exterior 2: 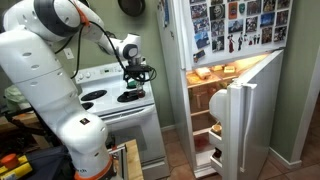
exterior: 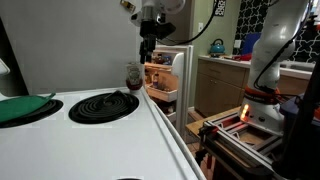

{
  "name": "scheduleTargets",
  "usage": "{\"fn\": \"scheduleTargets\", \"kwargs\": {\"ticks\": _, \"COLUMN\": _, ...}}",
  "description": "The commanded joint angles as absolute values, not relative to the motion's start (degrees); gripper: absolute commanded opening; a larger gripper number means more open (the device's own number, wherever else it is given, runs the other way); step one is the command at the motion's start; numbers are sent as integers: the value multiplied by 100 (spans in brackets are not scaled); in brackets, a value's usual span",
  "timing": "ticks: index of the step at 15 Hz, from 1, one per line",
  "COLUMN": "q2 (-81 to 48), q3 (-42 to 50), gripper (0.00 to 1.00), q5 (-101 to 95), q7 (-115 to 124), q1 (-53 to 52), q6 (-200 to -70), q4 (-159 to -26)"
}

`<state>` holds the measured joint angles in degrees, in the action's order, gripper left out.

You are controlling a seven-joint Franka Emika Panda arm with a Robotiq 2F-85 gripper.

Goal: Open the bottom fridge door then put the sauce bottle on the second shelf and close the door

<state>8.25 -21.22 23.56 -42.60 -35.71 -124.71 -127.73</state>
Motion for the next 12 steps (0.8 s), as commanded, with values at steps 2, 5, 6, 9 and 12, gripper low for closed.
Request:
{"fn": "scheduleTargets", "kwargs": {"ticks": 2, "q2": 824, "q3": -2187, "gripper": 100, "q5": 2363, "q7": -4265, "q1": -3490, "q6": -12454, "q4": -12753}}
{"fn": "scheduleTargets", "kwargs": {"ticks": 5, "q2": 844, "q3": -2187, "gripper": 100, "q5": 2287, "q7": -4145, "q1": -3446, "q6": -12559, "q4": -12782}}
{"fn": "scheduleTargets", "kwargs": {"ticks": 6, "q2": 867, "q3": -2200, "gripper": 100, "q5": 2186, "q7": -4049, "q1": -3424, "q6": -12679, "q4": -12814}}
{"fn": "scheduleTargets", "kwargs": {"ticks": 9, "q2": 845, "q3": -2228, "gripper": 100, "q5": 2151, "q7": -4082, "q1": -3434, "q6": -12920, "q4": -12833}}
{"fn": "scheduleTargets", "kwargs": {"ticks": 12, "q2": 824, "q3": -2180, "gripper": 100, "q5": 2363, "q7": -4265, "q1": -3475, "q6": -12454, "q4": -12740}}
